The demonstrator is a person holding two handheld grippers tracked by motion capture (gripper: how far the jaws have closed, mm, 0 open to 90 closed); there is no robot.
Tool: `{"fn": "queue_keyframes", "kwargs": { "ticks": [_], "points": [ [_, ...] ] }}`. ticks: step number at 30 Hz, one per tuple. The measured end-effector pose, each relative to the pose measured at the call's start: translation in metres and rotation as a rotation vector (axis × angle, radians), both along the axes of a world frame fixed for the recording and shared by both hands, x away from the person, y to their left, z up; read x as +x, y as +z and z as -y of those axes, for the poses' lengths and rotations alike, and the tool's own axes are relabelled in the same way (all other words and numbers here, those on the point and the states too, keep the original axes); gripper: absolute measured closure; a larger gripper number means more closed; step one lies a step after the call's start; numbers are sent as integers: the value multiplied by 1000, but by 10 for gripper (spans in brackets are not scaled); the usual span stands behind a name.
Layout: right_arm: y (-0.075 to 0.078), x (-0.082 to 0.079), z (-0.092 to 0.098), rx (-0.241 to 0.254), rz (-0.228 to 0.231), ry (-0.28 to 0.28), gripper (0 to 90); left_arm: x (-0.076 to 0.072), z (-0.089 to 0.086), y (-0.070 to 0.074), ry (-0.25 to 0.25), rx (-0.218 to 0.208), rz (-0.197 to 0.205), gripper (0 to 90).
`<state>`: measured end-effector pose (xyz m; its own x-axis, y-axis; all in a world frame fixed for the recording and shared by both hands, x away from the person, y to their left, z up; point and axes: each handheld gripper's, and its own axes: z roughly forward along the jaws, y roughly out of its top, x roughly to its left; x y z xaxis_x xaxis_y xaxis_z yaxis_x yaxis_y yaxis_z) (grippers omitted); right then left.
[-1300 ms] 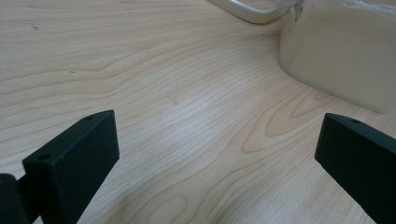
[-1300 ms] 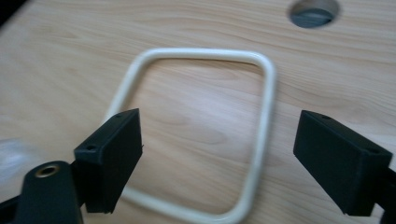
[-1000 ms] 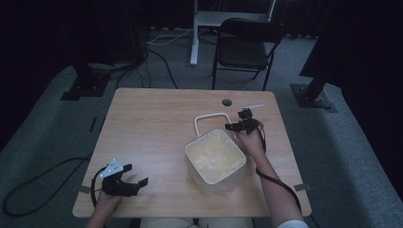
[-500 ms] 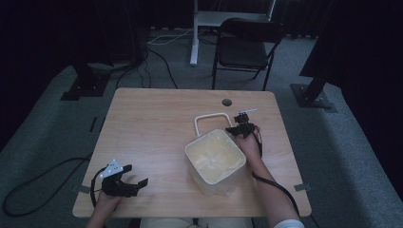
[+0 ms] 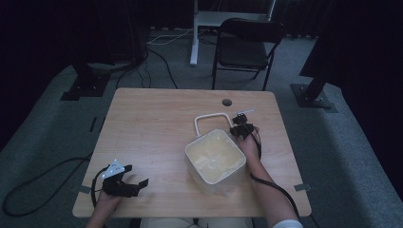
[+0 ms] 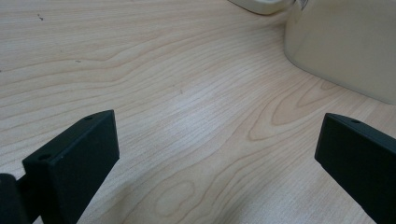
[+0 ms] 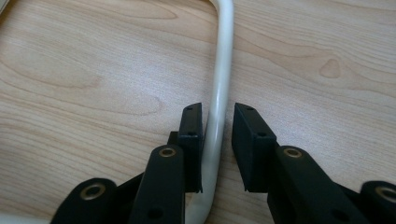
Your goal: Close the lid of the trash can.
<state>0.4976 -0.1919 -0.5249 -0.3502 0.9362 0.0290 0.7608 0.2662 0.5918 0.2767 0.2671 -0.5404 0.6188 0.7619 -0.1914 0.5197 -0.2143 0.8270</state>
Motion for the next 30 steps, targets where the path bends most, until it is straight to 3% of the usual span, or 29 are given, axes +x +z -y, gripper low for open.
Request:
{"fn": "queue_keyframes", "kwargs": {
  "ticks": [6, 12, 30],
  "points": [
    [1, 1, 3, 6, -18, -18, 815, 2, 1, 1, -2, -4, 0, 5],
    [8, -4, 19, 18, -14, -61, 817, 5, 4, 0, -21, 8, -3, 5],
    [28, -26, 104, 82, 22, -231, 817, 7, 8, 0, -31, 20, -5, 5]
  ]
}}
